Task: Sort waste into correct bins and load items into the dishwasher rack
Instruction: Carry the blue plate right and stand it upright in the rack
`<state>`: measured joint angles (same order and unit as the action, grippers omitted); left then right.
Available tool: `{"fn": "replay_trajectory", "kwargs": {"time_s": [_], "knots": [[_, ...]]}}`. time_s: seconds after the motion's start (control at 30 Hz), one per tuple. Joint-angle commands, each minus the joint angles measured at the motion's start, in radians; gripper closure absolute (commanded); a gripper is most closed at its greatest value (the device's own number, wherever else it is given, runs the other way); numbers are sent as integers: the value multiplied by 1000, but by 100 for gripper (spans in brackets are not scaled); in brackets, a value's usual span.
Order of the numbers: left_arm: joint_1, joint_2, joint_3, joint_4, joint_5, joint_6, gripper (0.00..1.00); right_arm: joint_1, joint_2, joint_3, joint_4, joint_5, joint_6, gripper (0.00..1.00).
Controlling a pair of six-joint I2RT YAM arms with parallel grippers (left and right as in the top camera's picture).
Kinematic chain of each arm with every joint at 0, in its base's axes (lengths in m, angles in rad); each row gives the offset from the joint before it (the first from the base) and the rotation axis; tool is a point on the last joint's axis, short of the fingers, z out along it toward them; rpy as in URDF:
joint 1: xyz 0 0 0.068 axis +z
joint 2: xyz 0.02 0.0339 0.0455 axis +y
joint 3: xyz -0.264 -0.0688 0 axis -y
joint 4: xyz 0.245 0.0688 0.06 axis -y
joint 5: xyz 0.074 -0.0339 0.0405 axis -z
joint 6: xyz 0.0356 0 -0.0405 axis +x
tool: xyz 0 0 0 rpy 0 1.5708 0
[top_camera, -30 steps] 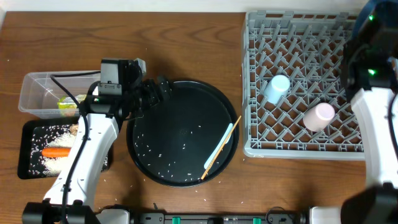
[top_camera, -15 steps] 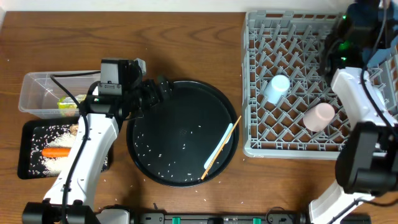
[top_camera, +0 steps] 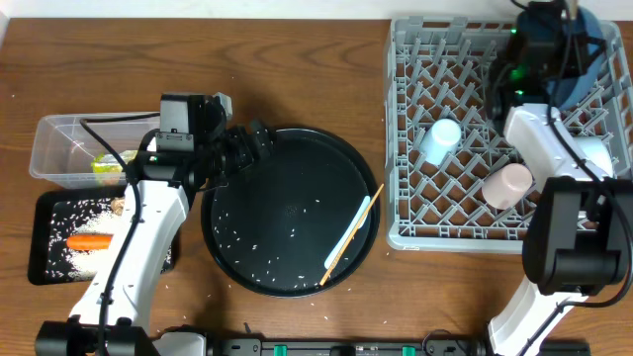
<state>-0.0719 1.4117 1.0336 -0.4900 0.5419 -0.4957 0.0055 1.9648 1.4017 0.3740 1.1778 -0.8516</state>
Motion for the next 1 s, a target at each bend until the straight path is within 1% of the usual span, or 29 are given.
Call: {"fn": "replay_trajectory", "kwargs": {"time_s": [0.0,0.4,0.5,0.53,0.57,0.6,0.63,0.7,0.77,0.9,0.97], "knots": [[6,0,0,1,-11,13,2,23,50,0,-35,-18,-10,99],[6,0,0,1,-12,13,2,121,50,0,-52,-23,-9,98],[6,0,0,1,-12,13,2,159,50,0,-48,-23,-10,83],[6,0,0,1,-11,13,2,172,50,0,-48,-23,-10,75],[6,0,0,1,-11,13,2,187,50,0,-44,-23,-11,60],[6,0,0,1,-11,13,2,196,50,0,-37,-23,-17,51],[6,0,0,1,-11,13,2,207,50,0,-27,-22,-30,45],[6,0,0,1,-11,13,2,230,49,0,-3,-18,-68,37],[6,0,0,1,-11,13,2,249,49,0,53,6,-109,34],[6,0,0,1,-11,13,2,288,39,1,219,68,-210,36],[6,0,0,1,-11,13,2,309,23,1,269,90,-242,37]]}}
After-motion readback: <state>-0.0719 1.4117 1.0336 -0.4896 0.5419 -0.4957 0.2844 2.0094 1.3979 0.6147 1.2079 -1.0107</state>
